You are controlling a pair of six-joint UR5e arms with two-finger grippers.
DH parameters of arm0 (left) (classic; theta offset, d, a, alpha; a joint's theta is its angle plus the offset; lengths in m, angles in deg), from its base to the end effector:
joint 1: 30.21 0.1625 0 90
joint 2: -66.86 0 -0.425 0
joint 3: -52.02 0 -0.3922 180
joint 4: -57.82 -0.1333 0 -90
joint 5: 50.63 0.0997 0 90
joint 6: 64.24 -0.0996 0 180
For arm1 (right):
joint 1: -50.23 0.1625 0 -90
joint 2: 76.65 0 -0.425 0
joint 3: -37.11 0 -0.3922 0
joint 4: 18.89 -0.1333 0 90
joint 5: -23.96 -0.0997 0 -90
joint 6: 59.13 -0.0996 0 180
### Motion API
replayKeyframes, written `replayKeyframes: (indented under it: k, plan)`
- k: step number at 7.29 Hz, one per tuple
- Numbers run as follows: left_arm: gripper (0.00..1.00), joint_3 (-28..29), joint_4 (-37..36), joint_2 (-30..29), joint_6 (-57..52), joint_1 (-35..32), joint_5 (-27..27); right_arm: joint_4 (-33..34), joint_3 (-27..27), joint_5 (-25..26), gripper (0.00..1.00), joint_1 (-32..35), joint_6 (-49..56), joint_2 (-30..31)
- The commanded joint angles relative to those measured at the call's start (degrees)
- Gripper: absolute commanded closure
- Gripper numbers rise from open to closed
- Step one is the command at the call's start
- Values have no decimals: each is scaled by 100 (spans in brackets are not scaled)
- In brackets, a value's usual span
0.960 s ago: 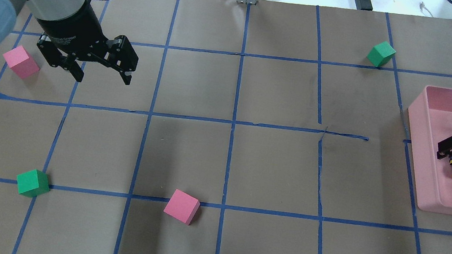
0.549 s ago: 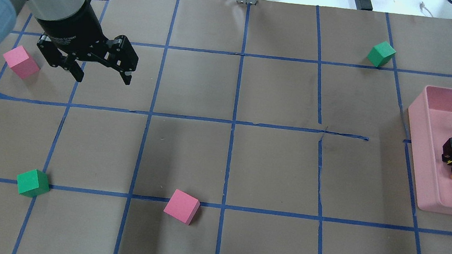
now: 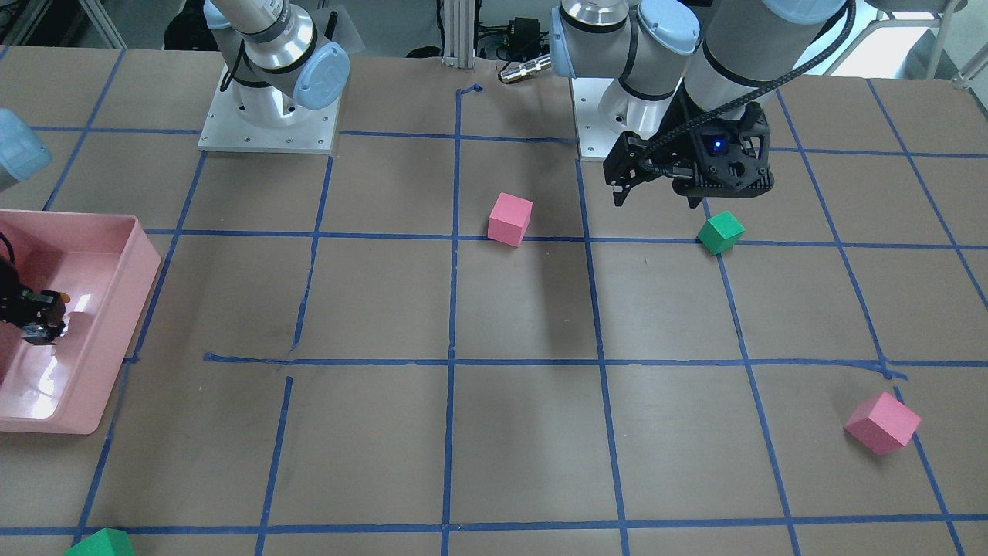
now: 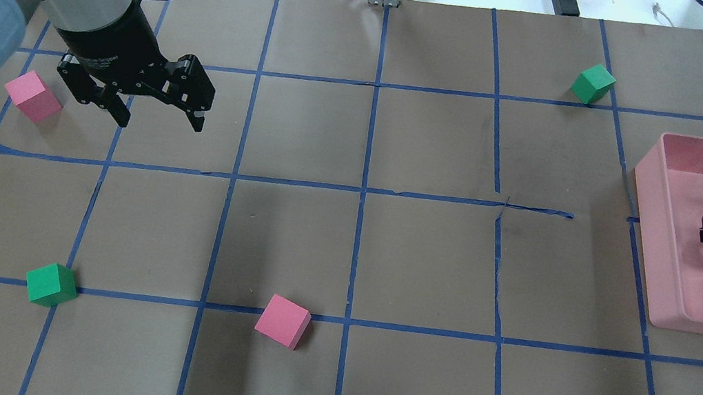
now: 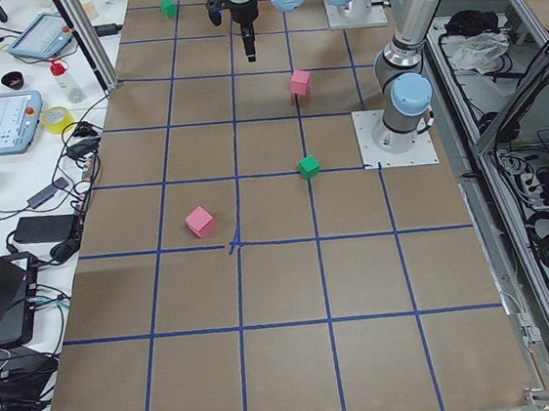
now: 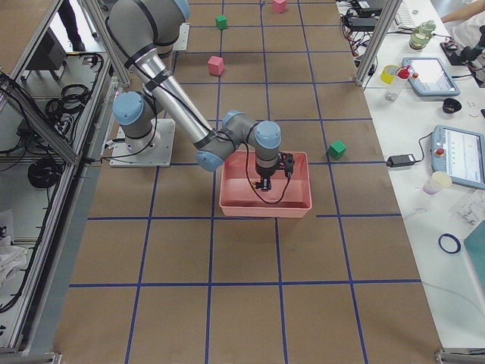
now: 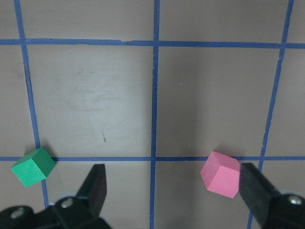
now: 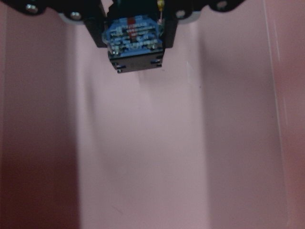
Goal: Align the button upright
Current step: 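Lift the switch out of the tray and carry it to table center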
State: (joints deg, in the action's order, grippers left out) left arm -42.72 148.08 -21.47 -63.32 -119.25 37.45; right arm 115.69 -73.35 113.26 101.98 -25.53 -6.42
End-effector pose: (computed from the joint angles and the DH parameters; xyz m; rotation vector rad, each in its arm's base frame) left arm -0.1287 -0.4752 0.4611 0.0525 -3.1063 -0.0903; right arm -0.2350 -0.5153 0.2174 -0.1252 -3.1026 0.1066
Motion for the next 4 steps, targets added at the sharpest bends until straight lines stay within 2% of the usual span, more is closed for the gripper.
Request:
replayKeyframes:
  k: [1, 2, 3, 4]
  plan:
    - [0, -9, 0, 0, 6, 0, -2, -1006, 819, -18, 100, 89, -46, 306]
    - [0, 0, 0, 0, -3, 0, 7, -1623, 1320, -19, 100, 342, -82, 421]
    - [0, -9, 0, 0, -3, 0, 7, -1907, 1682, -10, 100, 745, -134, 500]
    - [0, 0, 0, 9, -12, 0, 7, -1971, 1790, -18, 100, 1193, -544, 553]
